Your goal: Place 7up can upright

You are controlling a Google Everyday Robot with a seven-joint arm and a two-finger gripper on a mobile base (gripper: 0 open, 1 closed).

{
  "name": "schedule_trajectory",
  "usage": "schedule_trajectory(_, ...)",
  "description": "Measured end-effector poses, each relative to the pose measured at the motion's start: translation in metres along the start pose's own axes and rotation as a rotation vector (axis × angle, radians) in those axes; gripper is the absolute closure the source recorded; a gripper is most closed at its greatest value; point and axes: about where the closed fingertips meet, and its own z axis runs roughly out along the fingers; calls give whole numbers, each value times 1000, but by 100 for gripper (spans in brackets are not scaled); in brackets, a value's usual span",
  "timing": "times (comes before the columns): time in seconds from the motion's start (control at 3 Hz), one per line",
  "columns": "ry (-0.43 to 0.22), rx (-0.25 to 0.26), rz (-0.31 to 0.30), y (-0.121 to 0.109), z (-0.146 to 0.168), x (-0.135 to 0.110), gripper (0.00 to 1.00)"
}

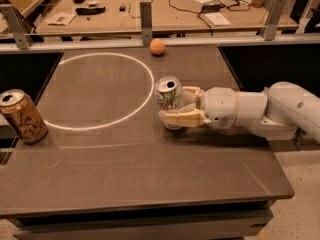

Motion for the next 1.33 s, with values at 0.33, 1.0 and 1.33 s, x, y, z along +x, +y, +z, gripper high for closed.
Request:
schedule_trajectory(0.33, -22, 3, 1, 4, 2, 3, 100)
schedule_trajectory(1.0, -31, 4, -4, 9, 6, 8, 82)
schedule_trajectory(1.33, -26, 8, -13, 8, 5, 7, 59)
